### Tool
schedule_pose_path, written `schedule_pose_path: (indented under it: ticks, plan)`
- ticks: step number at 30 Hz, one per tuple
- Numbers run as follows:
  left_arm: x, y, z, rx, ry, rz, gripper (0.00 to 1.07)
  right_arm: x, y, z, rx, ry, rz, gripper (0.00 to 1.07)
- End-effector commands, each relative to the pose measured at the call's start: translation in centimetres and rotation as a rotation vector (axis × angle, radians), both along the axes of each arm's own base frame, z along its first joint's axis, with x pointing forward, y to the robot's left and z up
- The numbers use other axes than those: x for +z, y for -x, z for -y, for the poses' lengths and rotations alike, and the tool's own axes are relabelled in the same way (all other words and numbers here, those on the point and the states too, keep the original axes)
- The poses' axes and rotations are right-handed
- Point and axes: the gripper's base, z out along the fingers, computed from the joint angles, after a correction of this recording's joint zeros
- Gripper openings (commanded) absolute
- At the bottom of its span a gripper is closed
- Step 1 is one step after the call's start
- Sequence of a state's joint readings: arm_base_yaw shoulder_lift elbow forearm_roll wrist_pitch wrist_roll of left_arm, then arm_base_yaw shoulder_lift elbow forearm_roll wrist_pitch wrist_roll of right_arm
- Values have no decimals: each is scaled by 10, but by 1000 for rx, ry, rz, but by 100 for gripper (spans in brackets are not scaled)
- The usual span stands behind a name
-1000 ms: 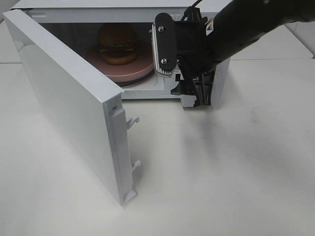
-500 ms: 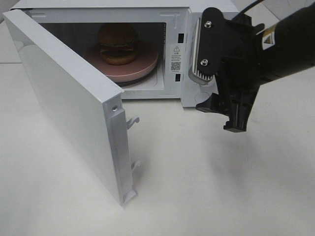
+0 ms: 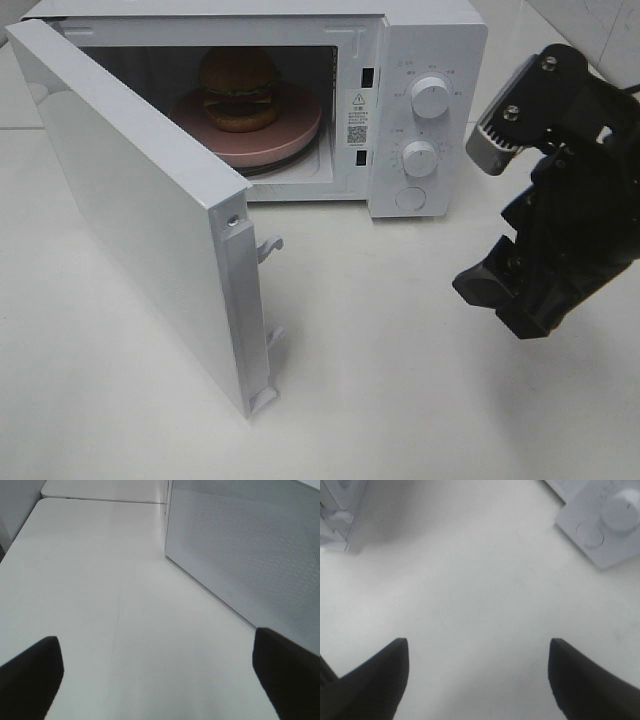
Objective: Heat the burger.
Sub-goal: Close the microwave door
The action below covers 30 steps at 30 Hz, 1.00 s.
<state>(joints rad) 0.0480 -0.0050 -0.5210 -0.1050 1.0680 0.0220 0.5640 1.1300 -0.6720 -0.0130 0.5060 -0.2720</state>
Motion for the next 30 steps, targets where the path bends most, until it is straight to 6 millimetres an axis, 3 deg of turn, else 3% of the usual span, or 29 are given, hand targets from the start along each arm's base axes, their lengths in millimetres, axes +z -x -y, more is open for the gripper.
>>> schedule_pose_path:
  ticks: [1,7,15,24,30]
  plan:
    - [-1,2,1,-1,5,10,97,2,11,11,-127,4,-78,75]
    - [-1,2,1,-1,5,10,97,8,26,28,-277,38,-148,75]
    - [-1,2,1,-1,5,10,97,19,51,44,-339,64,-201,75]
    - [-1,2,1,-1,5,10,97,39,86,67,-353,3,-136,75]
    - [-1,2,1,-1,5,10,97,37,100,77,-354,-23,-98,75]
